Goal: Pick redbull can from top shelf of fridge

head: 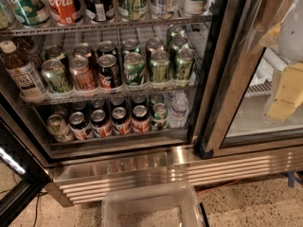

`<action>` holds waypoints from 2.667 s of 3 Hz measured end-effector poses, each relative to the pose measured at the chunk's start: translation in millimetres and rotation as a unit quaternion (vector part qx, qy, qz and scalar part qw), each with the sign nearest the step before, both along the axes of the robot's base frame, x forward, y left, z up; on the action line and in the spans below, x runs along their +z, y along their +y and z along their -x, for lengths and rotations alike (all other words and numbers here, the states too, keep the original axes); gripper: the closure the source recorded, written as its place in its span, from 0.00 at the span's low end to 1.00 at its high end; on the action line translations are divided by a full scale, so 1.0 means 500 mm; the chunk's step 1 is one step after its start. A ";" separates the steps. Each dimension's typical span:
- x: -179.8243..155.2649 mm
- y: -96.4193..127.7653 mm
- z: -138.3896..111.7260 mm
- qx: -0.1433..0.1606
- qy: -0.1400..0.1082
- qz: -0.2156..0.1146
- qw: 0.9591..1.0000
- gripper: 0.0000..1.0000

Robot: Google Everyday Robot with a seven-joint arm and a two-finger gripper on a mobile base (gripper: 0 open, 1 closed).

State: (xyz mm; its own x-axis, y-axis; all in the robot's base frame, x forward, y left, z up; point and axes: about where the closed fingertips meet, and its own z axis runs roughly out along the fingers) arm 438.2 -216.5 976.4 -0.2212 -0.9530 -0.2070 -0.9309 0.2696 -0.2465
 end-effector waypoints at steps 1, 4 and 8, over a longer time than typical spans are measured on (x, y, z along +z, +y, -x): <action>0.000 0.000 0.000 0.000 0.000 0.000 1.000 0.00; 0.116 0.013 0.097 0.058 -0.113 -0.118 0.985 0.00; 0.214 0.237 0.139 0.204 -0.179 -0.205 0.941 0.00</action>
Offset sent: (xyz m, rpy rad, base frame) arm -0.0131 -0.0032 0.0014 0.0776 -0.0037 0.0331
